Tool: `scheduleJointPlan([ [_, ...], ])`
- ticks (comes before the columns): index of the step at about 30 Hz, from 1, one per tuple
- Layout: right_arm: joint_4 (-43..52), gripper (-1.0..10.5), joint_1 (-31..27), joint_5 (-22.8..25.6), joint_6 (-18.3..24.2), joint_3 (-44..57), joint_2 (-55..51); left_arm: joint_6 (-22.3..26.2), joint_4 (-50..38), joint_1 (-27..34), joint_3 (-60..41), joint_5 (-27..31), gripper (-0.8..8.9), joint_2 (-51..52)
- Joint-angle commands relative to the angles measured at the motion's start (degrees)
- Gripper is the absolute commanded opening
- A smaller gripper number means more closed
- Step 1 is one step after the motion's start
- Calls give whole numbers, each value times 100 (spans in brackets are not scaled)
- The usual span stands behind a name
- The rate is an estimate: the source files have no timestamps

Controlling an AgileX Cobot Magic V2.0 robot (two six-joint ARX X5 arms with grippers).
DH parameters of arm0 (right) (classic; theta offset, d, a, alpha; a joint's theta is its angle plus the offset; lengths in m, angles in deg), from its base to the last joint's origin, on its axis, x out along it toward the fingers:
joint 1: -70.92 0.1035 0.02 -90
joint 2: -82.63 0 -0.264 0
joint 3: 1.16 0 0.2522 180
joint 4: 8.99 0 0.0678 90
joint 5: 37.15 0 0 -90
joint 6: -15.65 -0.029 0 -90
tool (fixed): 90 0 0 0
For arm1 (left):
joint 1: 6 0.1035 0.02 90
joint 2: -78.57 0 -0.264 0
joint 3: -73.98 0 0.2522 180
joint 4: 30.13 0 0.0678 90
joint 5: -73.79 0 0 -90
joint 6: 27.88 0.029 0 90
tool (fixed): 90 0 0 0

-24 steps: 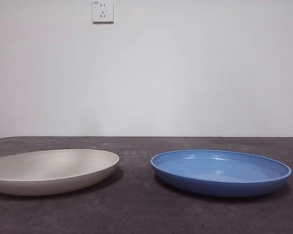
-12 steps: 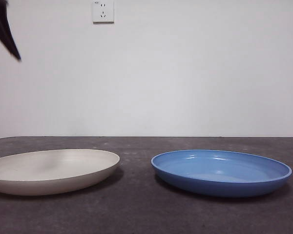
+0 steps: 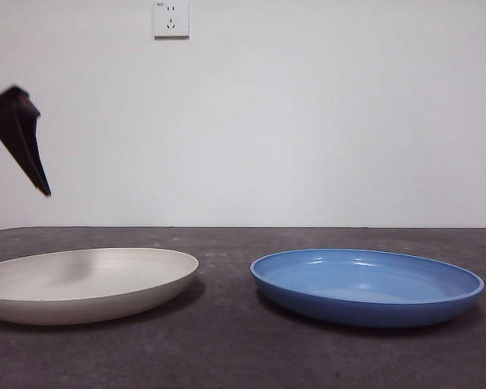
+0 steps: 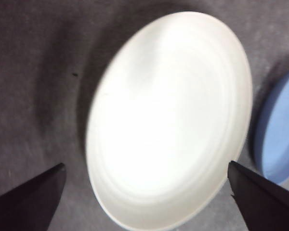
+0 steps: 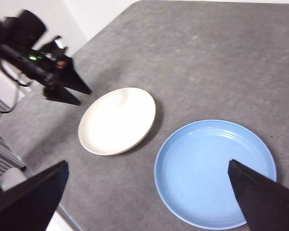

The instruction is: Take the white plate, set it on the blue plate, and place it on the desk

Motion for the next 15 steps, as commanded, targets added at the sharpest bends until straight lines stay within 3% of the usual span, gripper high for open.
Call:
scheduleJointPlan([
  [1,13,685,24,-24,-125,-98,39,118,-179,15,116,-24,715,-284],
  [13,13,685,24,-20,-162,-98,39,116,-461,-46,116,-26,702,-850],
  [15,15,685,24,-17,-162,-98,39,116,-511,-79,116,-26,659,-861],
])
